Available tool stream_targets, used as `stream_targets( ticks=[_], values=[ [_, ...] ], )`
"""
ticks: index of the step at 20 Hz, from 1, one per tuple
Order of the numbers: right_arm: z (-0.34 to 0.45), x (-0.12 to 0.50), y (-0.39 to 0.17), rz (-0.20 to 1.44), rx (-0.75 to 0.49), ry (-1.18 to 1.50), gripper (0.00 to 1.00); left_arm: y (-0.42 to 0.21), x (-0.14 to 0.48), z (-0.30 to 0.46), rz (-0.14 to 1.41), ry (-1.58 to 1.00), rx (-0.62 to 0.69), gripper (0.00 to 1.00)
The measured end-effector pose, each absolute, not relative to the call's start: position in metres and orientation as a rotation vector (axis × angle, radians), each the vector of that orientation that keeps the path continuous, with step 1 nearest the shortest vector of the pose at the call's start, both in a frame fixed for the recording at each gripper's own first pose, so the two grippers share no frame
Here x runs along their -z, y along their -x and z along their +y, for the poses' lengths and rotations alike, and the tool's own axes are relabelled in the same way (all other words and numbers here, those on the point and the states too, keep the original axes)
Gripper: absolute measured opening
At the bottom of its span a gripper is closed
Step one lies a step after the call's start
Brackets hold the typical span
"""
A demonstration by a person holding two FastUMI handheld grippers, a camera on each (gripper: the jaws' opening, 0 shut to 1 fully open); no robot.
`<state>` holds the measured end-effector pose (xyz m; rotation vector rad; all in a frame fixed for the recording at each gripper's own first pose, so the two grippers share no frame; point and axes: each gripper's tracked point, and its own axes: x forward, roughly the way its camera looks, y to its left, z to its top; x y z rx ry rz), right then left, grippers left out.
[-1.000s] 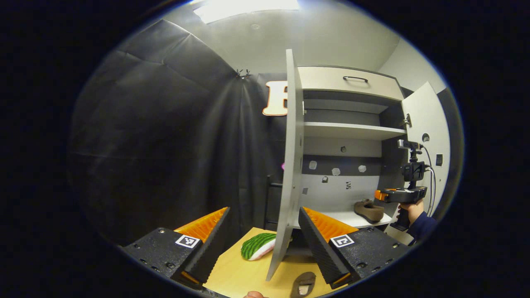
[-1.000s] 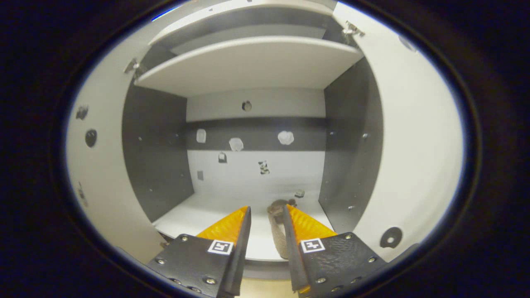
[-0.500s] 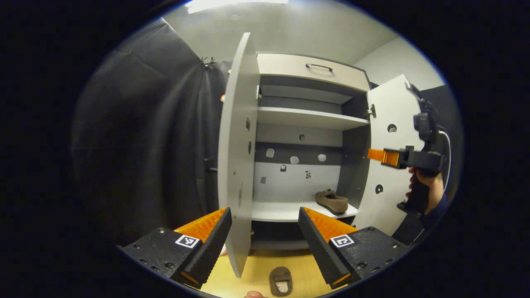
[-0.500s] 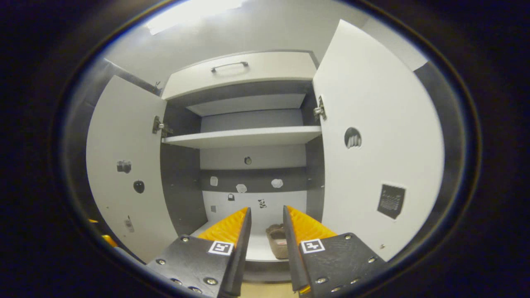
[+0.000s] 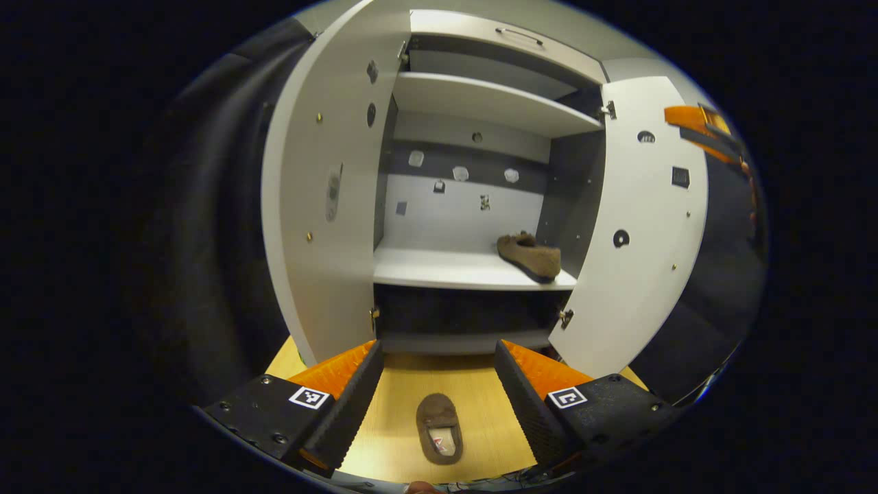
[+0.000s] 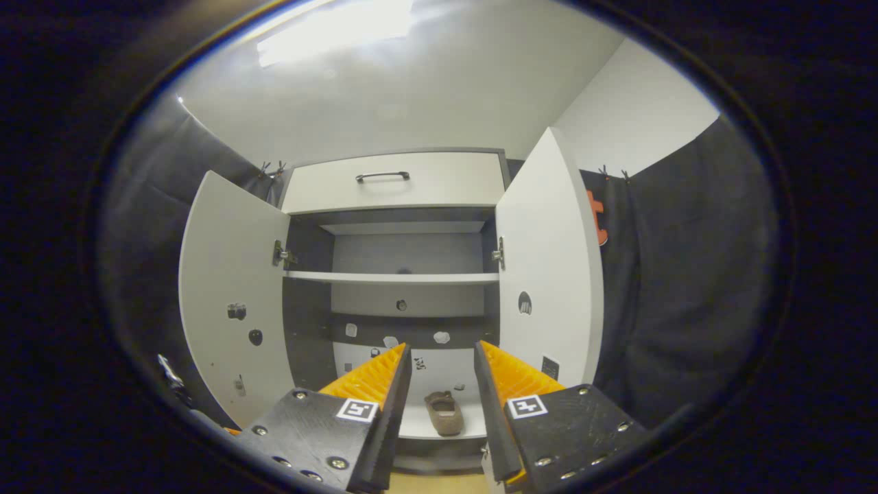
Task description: Grab one shoe with the right hand and put it into the shoe cabinet, grab the other shoe with the left hand and put it into the shoe cabinet; then close the right door with the right hand and the left door with the left hand.
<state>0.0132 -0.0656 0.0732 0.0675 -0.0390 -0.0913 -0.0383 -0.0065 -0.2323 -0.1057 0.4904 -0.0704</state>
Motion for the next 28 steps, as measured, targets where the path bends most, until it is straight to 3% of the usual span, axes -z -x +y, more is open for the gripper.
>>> stream_targets(
  ticks=[2,3,4,5,7,15,24,26,27,28],
  values=[
    [-0.07,-0.077,-0.004,-0.049,0.106,-0.05,0.55,0.038,0.273,-0.007,0.569,0.09,0.078,1.0],
    [-0.07,-0.078,-0.001,-0.051,0.106,-0.047,0.67,0.039,0.293,-0.009,0.612,0.089,0.082,1.0],
    [-0.07,-0.08,0.005,-0.052,0.108,-0.047,0.65,0.042,0.314,-0.008,0.655,0.089,0.089,1.0],
    [-0.071,-0.082,0.008,-0.054,0.109,-0.045,0.76,0.044,0.334,-0.01,0.693,0.086,0.097,1.0],
    [-0.074,-0.086,0.013,-0.056,0.12,-0.035,0.82,0.052,0.379,-0.008,0.77,0.067,0.106,1.0],
    [-0.092,-0.091,0.029,-0.065,0.182,0.001,0.84,0.077,0.522,-0.011,1.087,0.129,0.142,0.97],
    [-0.133,-0.084,0.05,-0.032,0.33,0.063,0.81,0.056,0.592,-0.007,1.187,0.194,0.126,0.95],
    [-0.139,-0.084,0.055,-0.028,0.353,0.072,0.81,0.055,0.601,-0.008,1.211,0.197,0.132,0.91],
    [-0.142,-0.083,0.055,-0.026,0.363,0.076,0.84,0.054,0.605,-0.011,1.221,0.216,0.132,0.82],
    [-0.145,-0.083,0.056,-0.023,0.372,0.08,0.81,0.054,0.605,-0.019,1.224,0.247,0.141,0.75]
  ],
)
